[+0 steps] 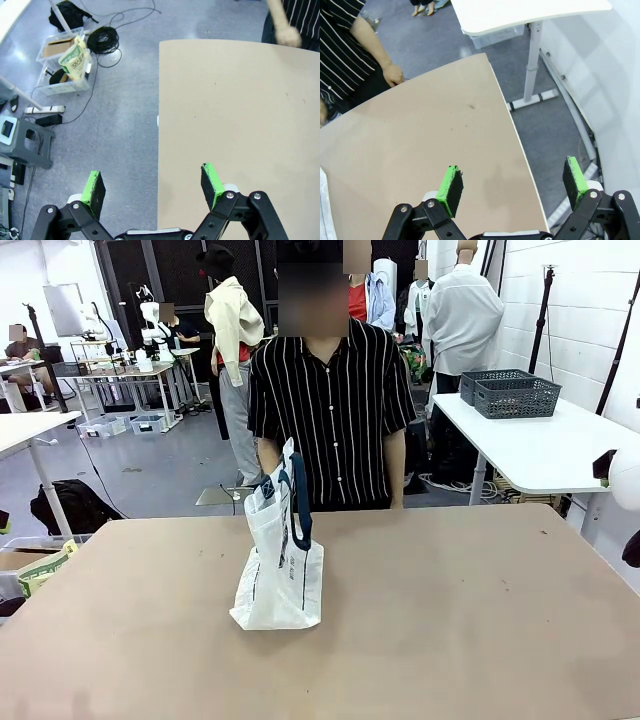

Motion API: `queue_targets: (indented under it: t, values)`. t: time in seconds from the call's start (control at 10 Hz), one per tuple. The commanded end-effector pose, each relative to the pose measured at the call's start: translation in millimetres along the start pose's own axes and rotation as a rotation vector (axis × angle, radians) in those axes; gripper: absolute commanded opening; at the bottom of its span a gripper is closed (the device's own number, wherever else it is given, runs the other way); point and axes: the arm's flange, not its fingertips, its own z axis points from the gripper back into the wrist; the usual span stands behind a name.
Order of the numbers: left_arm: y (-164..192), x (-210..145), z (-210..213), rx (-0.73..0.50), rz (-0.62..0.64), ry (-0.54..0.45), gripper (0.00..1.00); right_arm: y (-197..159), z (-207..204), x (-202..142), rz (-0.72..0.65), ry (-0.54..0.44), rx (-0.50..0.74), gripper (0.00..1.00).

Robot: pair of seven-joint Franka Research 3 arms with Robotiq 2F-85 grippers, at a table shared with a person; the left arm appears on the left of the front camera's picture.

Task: Transfer purchased items from the store into the shopping bag.
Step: Open the Reusable shopping bag in the center of the table.

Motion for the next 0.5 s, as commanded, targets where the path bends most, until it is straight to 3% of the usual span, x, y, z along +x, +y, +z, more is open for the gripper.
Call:
queue_targets:
  t: [0.0,0.1,0.4]
  values:
    - [1.9,-1.3,-0.7,0.001,-0.003,0.001,1.0,-0.4,1.0,-0.5,0.012,0.009,-0.004,1.0]
    - [0.0,0.0,0.0,0.0,0.0,0.0,1.0,0.0,0.0,0.0,0.0,0.0,0.0,1.0]
    - [-95.8,98.0,13.8,-0.224,-0.317,-0.32,1.0,123.6,40.1,59.0,0.155,-0.061,0.191,1.0]
